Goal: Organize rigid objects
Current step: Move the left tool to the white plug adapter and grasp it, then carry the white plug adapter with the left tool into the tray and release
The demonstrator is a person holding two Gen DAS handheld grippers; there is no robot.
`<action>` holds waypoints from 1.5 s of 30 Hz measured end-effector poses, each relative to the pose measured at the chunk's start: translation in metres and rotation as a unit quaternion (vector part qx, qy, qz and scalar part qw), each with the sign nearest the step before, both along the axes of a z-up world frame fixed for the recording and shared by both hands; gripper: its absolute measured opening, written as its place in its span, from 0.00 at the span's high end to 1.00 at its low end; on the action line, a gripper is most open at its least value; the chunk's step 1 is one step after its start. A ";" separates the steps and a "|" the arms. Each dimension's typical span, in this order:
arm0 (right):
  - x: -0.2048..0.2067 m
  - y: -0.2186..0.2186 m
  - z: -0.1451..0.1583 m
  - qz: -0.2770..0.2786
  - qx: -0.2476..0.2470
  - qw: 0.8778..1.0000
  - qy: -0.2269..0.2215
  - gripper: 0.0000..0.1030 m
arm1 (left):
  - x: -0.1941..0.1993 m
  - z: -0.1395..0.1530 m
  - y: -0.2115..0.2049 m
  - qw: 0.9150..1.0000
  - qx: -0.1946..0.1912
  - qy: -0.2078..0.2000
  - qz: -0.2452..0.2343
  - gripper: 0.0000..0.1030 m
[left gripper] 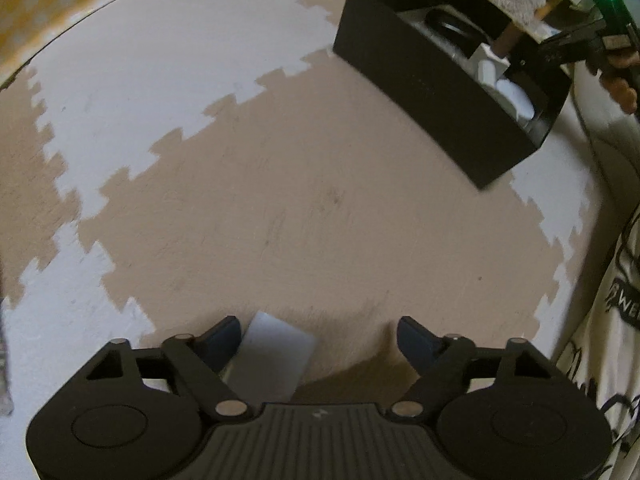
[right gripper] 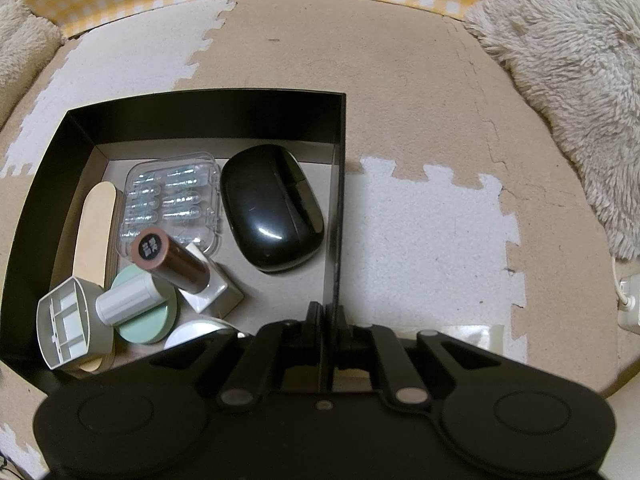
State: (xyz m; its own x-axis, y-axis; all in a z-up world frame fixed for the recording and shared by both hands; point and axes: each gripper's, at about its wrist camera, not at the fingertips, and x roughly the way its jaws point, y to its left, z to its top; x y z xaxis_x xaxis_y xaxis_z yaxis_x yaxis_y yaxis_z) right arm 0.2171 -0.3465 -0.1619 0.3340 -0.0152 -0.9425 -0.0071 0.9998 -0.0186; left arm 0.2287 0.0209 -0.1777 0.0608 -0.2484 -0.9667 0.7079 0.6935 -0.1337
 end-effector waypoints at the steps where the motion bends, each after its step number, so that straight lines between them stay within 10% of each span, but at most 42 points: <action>1: 0.000 0.000 0.000 0.000 0.000 1.000 0.000 0.93 | -0.001 0.000 0.003 1.000 0.008 0.000 0.003 0.22; 7: 0.000 0.000 0.000 0.000 0.000 1.000 0.000 0.93 | 0.000 0.002 0.026 0.999 0.038 0.001 0.021 0.37; 9: 0.000 0.000 0.000 0.000 0.000 1.000 0.000 0.93 | 0.001 0.005 0.028 0.999 0.042 -0.015 0.023 0.56; 23: 0.000 0.001 0.000 0.000 0.000 1.000 0.000 0.93 | -0.009 0.023 -0.036 0.998 -0.022 -0.067 0.008 0.56; 34: 0.000 0.001 0.000 0.000 0.000 1.000 0.000 0.93 | -0.026 0.079 -0.086 0.981 -0.134 -0.136 0.024 0.56; 45: 0.000 0.001 0.000 0.000 -0.001 1.000 0.000 0.93 | -0.021 0.087 -0.140 0.973 -0.168 -0.158 0.006 0.56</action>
State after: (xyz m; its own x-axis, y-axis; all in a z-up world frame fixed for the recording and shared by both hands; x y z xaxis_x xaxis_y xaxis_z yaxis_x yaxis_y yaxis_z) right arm 0.2167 -0.3454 -0.1621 0.3342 -0.0163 -0.9424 -0.0075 0.9998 -0.0200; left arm 0.2074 -0.1189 -0.0907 0.3465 -0.5439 -0.7643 0.7426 0.6568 -0.1308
